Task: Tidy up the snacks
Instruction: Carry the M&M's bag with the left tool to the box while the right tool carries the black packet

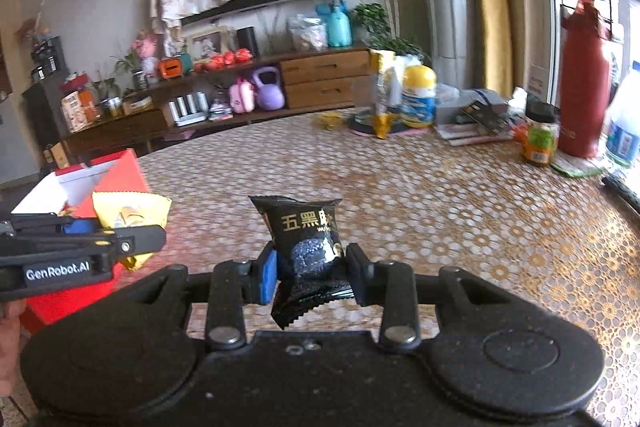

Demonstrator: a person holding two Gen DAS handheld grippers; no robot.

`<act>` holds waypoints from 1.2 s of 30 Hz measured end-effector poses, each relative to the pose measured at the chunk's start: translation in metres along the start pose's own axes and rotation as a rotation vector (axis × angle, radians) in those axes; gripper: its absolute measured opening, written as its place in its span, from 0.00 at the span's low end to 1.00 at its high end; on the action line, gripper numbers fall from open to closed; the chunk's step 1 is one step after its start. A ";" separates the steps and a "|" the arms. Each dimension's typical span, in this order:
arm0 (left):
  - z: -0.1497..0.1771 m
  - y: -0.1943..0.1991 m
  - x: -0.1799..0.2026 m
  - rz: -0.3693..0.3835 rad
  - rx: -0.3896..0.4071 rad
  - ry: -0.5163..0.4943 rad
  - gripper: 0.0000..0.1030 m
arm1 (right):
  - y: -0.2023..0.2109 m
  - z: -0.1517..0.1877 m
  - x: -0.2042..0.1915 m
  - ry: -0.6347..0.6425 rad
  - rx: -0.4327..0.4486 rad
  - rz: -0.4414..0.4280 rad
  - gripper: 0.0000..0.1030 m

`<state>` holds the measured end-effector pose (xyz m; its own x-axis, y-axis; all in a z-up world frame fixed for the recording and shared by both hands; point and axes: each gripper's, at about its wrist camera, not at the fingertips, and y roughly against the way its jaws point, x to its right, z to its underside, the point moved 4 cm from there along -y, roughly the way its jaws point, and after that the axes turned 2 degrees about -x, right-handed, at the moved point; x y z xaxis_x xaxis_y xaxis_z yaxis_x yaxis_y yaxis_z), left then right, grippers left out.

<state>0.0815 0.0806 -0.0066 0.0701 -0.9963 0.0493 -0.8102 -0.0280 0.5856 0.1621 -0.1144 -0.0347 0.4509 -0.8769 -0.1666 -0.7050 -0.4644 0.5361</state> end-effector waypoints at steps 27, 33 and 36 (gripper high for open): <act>0.002 0.057 -0.172 -0.279 0.074 0.211 0.38 | -0.035 -0.050 -0.194 0.289 0.037 -0.233 0.33; 0.011 0.052 -0.201 -0.305 0.043 0.242 0.38 | -0.054 -0.056 -0.230 0.341 0.017 -0.265 0.33; 0.015 0.046 -0.213 -0.310 0.016 0.253 0.38 | -0.070 -0.059 -0.245 0.366 -0.011 -0.280 0.33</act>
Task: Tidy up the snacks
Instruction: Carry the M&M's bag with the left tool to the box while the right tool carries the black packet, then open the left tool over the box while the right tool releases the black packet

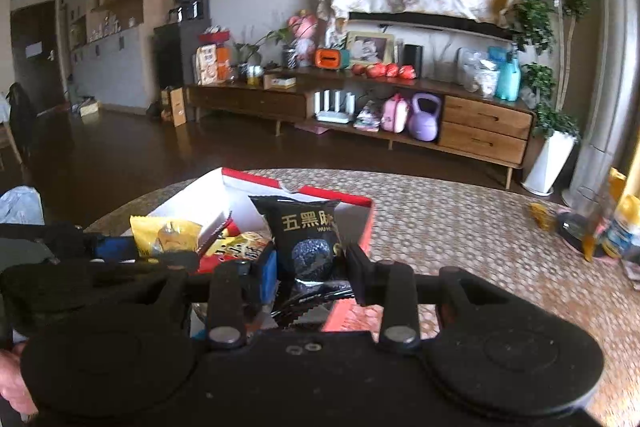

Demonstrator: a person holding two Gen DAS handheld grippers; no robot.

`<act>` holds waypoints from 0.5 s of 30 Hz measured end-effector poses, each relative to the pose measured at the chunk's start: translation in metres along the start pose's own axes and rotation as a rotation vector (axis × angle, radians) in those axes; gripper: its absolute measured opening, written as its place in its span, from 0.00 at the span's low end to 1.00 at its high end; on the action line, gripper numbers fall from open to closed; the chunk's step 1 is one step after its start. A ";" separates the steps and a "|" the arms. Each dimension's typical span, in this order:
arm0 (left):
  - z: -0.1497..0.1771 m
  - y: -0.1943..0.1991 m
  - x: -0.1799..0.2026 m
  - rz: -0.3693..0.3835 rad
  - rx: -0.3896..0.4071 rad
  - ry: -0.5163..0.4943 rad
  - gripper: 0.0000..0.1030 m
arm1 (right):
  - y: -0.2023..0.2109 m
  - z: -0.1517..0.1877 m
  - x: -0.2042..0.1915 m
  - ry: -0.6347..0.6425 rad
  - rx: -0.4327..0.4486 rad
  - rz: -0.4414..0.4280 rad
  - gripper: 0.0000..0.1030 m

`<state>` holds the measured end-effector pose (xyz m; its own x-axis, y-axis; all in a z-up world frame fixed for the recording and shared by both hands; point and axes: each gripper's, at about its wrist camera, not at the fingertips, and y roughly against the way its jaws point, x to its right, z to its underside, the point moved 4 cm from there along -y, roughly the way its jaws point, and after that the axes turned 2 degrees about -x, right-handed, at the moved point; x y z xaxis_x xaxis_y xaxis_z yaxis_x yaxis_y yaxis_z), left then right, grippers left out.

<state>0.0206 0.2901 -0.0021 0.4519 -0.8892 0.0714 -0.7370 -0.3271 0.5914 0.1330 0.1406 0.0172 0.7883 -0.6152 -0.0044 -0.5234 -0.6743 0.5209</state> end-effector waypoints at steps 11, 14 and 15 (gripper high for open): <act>0.003 -0.030 -0.012 -0.006 -0.083 -0.013 0.38 | -0.075 -0.005 -0.014 0.007 -0.204 -0.039 0.33; 0.001 -0.032 -0.011 0.003 -0.089 -0.009 0.38 | -0.081 -0.002 -0.016 0.014 -0.224 -0.033 0.33; 0.000 -0.032 -0.010 0.003 -0.085 -0.013 0.38 | -0.082 -0.001 -0.017 0.014 -0.226 -0.036 0.33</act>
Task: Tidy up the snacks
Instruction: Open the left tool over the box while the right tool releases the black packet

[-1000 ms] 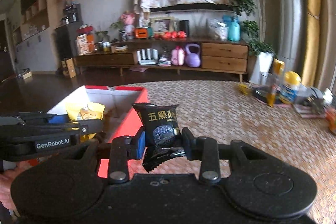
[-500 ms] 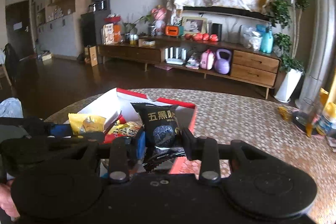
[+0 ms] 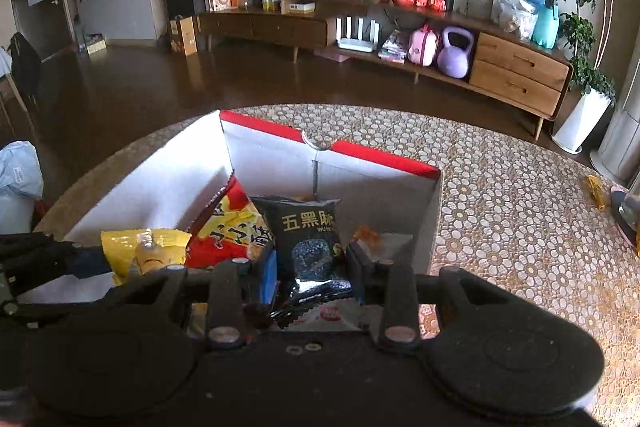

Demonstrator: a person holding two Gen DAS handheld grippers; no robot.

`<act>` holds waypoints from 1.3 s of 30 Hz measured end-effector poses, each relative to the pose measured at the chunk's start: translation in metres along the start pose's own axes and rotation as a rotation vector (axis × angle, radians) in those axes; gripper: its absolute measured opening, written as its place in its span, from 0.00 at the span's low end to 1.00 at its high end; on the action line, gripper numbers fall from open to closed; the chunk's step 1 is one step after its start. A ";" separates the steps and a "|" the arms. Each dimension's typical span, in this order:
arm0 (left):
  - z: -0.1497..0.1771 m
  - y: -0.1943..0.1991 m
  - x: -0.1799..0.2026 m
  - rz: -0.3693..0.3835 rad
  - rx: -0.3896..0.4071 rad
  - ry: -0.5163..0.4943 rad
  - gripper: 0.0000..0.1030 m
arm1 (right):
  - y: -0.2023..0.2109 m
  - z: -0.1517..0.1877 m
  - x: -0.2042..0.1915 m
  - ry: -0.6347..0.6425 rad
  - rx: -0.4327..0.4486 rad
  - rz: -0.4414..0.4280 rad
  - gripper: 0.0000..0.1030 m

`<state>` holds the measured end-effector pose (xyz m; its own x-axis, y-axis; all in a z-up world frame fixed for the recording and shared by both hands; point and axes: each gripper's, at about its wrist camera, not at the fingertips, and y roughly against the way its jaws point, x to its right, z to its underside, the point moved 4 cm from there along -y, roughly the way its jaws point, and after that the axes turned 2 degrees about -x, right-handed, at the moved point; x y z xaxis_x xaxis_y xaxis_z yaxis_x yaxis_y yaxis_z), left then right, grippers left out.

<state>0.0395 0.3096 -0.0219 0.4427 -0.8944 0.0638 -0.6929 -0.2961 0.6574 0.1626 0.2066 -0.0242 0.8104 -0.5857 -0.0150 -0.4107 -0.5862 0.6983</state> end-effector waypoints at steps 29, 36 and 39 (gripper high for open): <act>0.006 0.037 0.020 -0.035 0.059 -0.012 0.80 | 0.065 0.014 0.004 -0.061 0.142 0.012 0.55; 0.015 0.068 0.037 -0.025 0.105 -0.011 0.85 | 0.105 0.034 0.011 -0.114 0.226 0.016 0.65; 0.019 0.079 0.044 -0.028 0.112 -0.012 0.92 | 0.121 0.043 0.015 -0.133 0.260 0.030 0.73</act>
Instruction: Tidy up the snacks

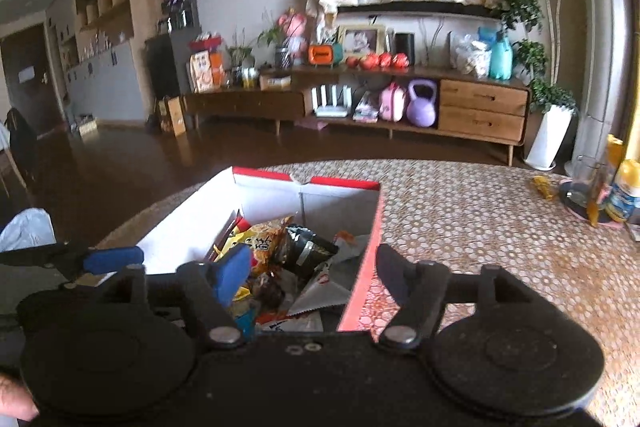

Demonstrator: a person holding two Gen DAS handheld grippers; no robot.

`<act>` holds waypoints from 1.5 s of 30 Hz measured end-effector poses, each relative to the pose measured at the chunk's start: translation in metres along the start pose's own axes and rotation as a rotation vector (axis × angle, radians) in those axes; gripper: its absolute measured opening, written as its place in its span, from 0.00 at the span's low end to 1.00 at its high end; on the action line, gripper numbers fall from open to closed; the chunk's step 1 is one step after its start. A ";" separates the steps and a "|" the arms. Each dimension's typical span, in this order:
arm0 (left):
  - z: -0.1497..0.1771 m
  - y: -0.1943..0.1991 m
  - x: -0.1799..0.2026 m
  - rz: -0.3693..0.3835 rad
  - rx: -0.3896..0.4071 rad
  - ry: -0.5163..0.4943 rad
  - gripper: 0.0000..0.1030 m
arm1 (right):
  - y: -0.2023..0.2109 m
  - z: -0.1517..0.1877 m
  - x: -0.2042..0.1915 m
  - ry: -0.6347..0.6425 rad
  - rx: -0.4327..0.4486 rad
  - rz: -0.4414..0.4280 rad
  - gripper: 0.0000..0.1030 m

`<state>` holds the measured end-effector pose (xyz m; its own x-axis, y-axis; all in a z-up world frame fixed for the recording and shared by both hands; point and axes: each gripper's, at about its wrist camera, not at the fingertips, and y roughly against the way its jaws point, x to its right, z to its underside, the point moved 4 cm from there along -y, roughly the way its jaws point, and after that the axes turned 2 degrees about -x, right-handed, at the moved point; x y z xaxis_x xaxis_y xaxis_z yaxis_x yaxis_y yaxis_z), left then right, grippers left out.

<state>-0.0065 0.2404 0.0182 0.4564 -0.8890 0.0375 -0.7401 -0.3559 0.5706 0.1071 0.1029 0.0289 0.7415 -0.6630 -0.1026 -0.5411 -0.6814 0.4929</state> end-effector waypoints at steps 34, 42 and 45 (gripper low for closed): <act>0.035 0.055 0.026 -0.038 0.044 -0.021 1.00 | 0.069 0.053 0.028 -0.147 0.089 0.065 1.00; 0.035 0.056 0.025 -0.033 0.043 -0.025 1.00 | 0.069 0.053 0.027 -0.146 0.088 0.068 1.00; 0.035 0.056 0.025 -0.033 0.044 -0.025 1.00 | 0.069 0.054 0.027 -0.145 0.090 0.068 1.00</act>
<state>-0.0540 0.1881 0.0228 0.4689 -0.8833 -0.0018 -0.7458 -0.3970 0.5349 0.0678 0.0211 0.0134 0.6406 -0.7417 -0.1988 -0.6258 -0.6543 0.4246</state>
